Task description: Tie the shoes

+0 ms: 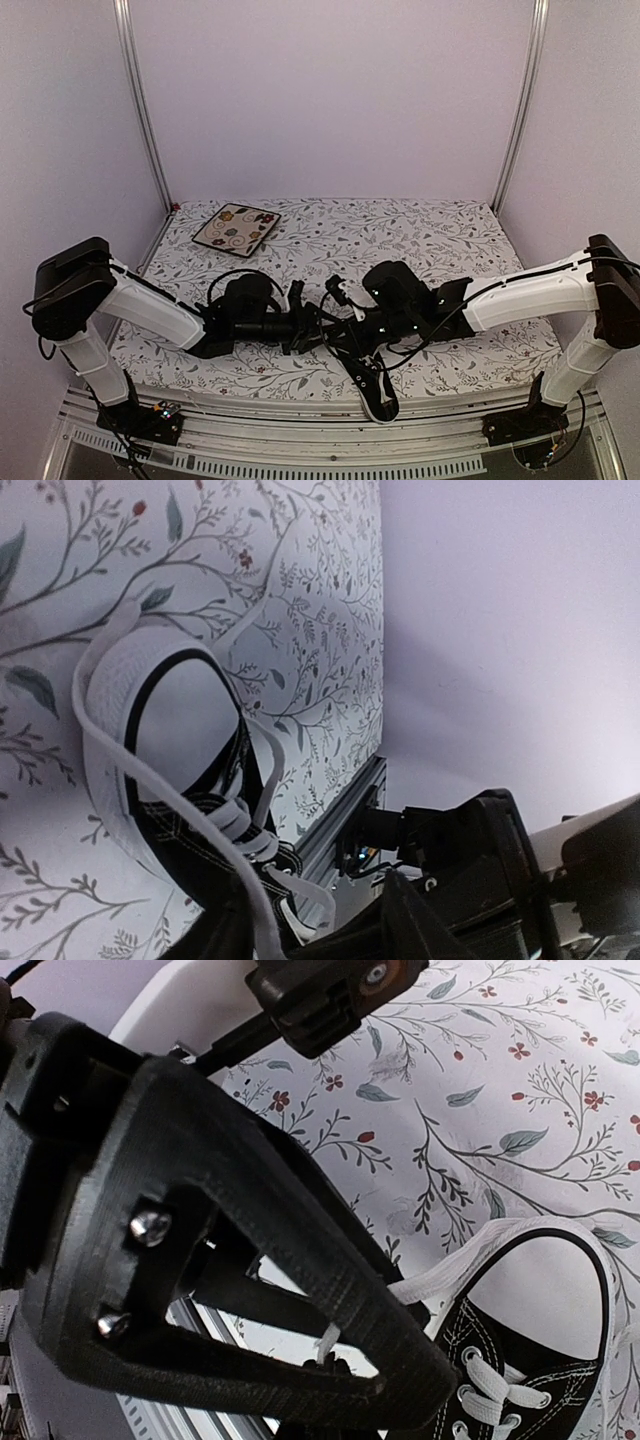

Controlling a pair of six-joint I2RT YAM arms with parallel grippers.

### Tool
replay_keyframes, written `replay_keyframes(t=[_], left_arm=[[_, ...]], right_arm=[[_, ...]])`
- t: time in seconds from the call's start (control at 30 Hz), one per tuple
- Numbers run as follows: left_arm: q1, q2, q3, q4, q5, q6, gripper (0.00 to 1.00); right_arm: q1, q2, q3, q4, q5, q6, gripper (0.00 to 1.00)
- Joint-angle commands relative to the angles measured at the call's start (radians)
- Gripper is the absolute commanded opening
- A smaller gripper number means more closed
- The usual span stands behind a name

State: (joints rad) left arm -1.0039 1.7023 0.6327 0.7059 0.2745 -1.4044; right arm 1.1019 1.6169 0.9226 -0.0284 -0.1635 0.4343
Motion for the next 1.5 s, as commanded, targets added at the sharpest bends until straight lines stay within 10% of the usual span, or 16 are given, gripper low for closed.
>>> replay_keyframes(t=[0.0,0.13,0.27,0.63,1.03,1.47], left_arm=[[-0.019,0.011,0.016,0.039,-0.005,-0.007,0.29],[-0.017,0.019,0.021,0.051,-0.008,-0.002,0.01],[-0.012,0.012,0.03,0.07,-0.017,0.055,0.0],[-0.031,-0.093,0.234,-0.205,-0.059,0.55,0.0],[-0.068,-0.143,0.242,-0.377,-0.163,0.746,0.0],[-0.07,-0.165,0.184,-0.353,-0.168,0.685,0.0]], right_arm=[[0.014,-0.033,-0.021,0.047,-0.018,0.0,0.02],[0.027,-0.046,-0.034,0.045,-0.006,-0.008,0.02],[0.028,-0.091,-0.04,0.018,0.04,0.001,0.04],[-0.092,-0.269,-0.046,-0.174,0.304,0.083,0.67],[-0.341,-0.181,-0.033,-0.347,0.404,0.27,0.78],[-0.348,0.16,0.13,-0.401,0.394,0.306,0.74]])
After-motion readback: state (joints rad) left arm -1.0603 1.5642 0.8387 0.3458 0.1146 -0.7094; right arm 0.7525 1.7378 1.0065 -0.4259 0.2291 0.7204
